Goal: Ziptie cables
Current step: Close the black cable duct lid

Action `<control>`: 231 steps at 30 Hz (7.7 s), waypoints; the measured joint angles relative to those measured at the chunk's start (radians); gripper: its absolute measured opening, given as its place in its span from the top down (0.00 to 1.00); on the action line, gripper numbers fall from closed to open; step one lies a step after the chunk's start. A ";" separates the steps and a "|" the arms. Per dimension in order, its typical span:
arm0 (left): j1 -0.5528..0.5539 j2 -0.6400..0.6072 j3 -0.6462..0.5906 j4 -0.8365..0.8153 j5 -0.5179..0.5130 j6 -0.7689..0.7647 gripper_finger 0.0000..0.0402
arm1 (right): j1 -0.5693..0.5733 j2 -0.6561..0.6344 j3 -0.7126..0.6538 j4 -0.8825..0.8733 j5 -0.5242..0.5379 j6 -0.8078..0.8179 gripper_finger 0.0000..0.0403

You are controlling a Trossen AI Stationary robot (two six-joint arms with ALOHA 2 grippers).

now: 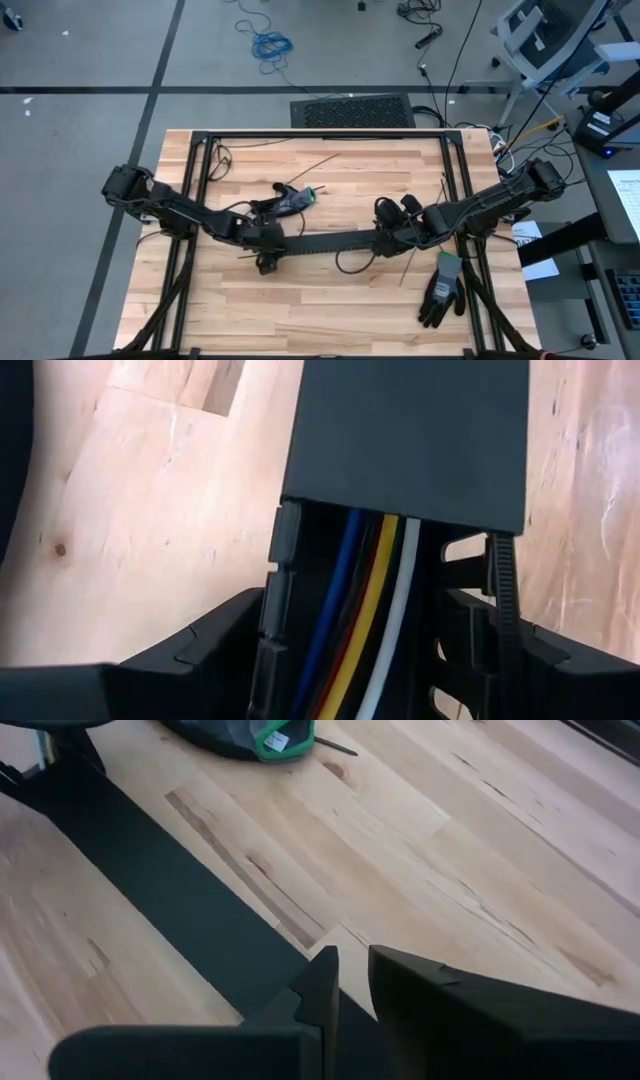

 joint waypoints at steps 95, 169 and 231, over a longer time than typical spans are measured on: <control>-0.012 -0.002 -0.041 0.116 -0.069 0.148 0.37 | -0.076 0.015 -0.306 0.168 -0.262 1.062 1.00; -0.122 -0.453 0.000 -0.552 -0.184 -0.035 1.00 | 0.027 -0.039 -0.212 -0.499 -0.370 0.818 1.00; -0.119 -0.302 -0.016 -0.521 -0.167 0.052 1.00 | 0.092 0.142 -0.272 0.150 -0.340 1.116 1.00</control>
